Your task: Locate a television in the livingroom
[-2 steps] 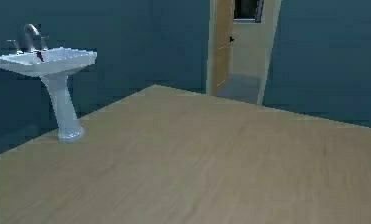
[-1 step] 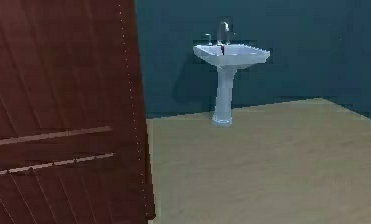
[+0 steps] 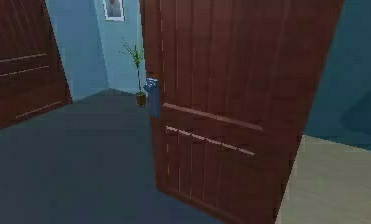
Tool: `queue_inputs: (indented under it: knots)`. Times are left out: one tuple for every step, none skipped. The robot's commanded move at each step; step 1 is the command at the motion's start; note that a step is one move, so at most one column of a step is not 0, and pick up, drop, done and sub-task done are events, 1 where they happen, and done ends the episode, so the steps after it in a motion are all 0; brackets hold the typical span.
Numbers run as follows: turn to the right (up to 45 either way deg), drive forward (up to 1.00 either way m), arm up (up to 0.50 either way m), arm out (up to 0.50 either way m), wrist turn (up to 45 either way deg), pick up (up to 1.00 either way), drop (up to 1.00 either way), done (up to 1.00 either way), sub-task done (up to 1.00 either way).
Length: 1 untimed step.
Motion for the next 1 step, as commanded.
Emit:
queue_inputs:
  knots:
    - [-45.0,0.0,0.0,0.0,0.0,0.0,0.0,0.0,0.0]
